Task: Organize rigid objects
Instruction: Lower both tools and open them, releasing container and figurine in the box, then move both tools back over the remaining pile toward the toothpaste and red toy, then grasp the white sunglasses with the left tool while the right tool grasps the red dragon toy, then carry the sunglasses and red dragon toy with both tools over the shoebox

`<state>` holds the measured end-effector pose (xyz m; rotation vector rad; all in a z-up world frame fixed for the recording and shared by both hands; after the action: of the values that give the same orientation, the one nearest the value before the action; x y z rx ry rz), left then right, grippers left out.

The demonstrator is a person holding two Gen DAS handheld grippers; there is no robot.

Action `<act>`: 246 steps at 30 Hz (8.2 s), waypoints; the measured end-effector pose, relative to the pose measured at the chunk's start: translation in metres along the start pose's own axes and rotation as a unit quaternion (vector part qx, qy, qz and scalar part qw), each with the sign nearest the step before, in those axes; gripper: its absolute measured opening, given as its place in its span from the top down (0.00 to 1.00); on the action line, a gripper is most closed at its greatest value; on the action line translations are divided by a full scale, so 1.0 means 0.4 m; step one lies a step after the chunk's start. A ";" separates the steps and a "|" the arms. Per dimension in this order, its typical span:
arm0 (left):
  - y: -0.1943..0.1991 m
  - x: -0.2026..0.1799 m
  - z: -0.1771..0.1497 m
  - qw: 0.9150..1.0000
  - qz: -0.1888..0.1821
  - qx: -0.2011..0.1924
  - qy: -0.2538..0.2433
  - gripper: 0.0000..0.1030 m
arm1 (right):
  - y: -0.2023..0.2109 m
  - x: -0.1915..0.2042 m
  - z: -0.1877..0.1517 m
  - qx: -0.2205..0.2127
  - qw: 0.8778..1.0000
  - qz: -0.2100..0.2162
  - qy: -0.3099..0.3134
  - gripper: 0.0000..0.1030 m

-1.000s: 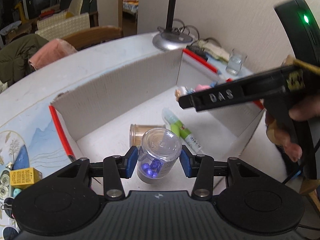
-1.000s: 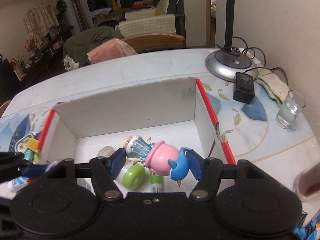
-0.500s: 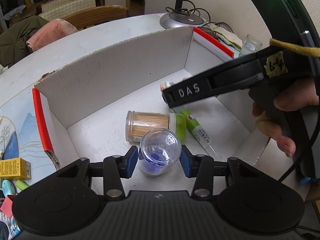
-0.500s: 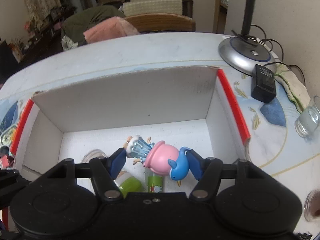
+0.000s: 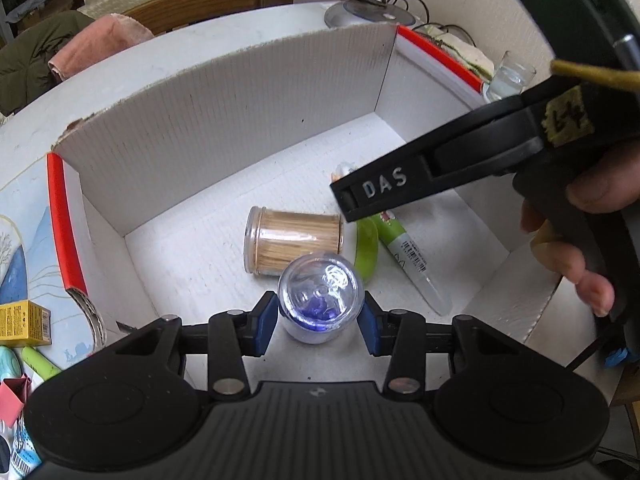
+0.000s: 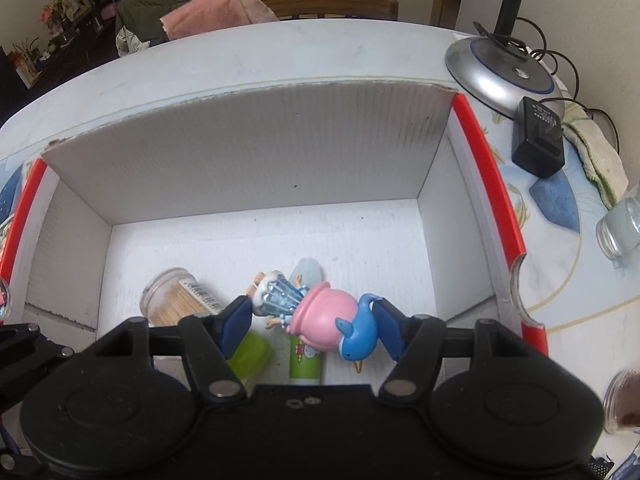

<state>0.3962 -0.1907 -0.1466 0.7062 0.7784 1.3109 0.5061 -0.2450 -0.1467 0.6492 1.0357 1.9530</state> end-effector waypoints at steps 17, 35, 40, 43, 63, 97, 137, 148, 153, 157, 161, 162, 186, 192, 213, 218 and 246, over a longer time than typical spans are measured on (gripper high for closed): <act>0.055 0.002 -0.004 0.999 -0.012 -0.039 0.016 0.55 | 0.073 -0.005 -0.008 -0.045 0.999 0.015 -0.013 0.30; 0.182 0.007 -0.008 0.994 -0.027 -0.102 0.030 0.41 | 0.204 0.019 -0.031 -0.100 0.994 0.047 -0.013 0.28; 0.230 0.022 -0.013 0.992 -0.019 -0.122 0.034 0.35 | 0.259 0.038 -0.040 -0.125 0.991 0.057 -0.007 0.22; 0.257 0.034 -0.019 0.990 -0.020 -0.132 0.038 0.35 | 0.289 0.051 -0.050 -0.138 0.988 0.066 -0.003 0.18; 0.433 0.193 -0.103 0.980 0.009 -0.188 0.065 0.17 | 0.438 0.181 -0.126 -0.208 0.973 0.093 -0.022 0.01; 0.536 0.599 -0.308 0.967 0.049 -0.231 0.092 0.00 | 0.334 0.588 -0.228 -0.148 0.983 0.104 0.034 0.01; 0.254 0.742 -0.378 0.989 0.034 -0.112 0.090 0.01 | 0.034 0.713 -0.228 -0.058 0.990 0.071 0.110 0.38; 0.205 0.742 -0.354 0.992 0.054 -0.098 0.066 0.11 | 0.008 0.720 -0.220 -0.058 0.989 0.066 0.120 0.45; 0.198 0.731 -0.351 0.992 0.060 -0.101 0.050 0.19 | -0.001 0.723 -0.218 -0.058 0.989 0.065 0.122 0.47; 0.195 0.717 -0.348 0.992 0.071 -0.103 0.031 0.27 | -0.004 0.727 -0.215 -0.062 0.988 0.065 0.126 0.52; 0.196 0.703 -0.348 0.992 0.072 -0.106 0.013 0.41 | -0.004 0.731 -0.215 -0.066 0.987 0.064 0.131 0.57; 0.197 0.701 -0.346 0.992 0.070 -0.107 0.012 0.47 | -0.004 0.733 -0.215 -0.068 0.987 0.062 0.133 0.61; 0.247 0.704 -0.386 0.992 0.048 -0.102 0.048 0.77 | 0.072 0.718 -0.247 -0.081 0.988 0.071 0.110 0.62; 0.289 0.702 -0.403 0.991 0.043 -0.108 0.062 0.77 | 0.114 0.709 -0.260 -0.085 0.988 0.075 0.104 0.63; 0.458 0.575 -0.309 0.986 -0.010 -0.157 0.058 0.77 | 0.328 0.630 -0.207 -0.134 0.982 0.084 0.100 0.63; 0.474 0.501 -0.256 0.984 -0.032 -0.174 0.034 0.77 | 0.366 0.573 -0.181 -0.151 0.982 0.072 0.089 0.63; 0.319 0.124 0.010 0.982 -0.059 -0.170 -0.058 0.77 | 0.377 0.136 -0.105 -0.172 0.984 0.002 0.051 0.63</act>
<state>0.3323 -0.1253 -0.0445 0.4505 0.4778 1.2442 0.3831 -0.2670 -0.0380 0.3631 0.7291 2.1203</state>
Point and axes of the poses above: each gripper's, at about its wrist camera, not at the fingertips, and y roughly against the way its jaws point, x to its left, z to its top, the point moved 3 cm from there along -y, roughly the way its jaws point, and after that the axes turned 8 degrees about -x, right-handed, at the moved point
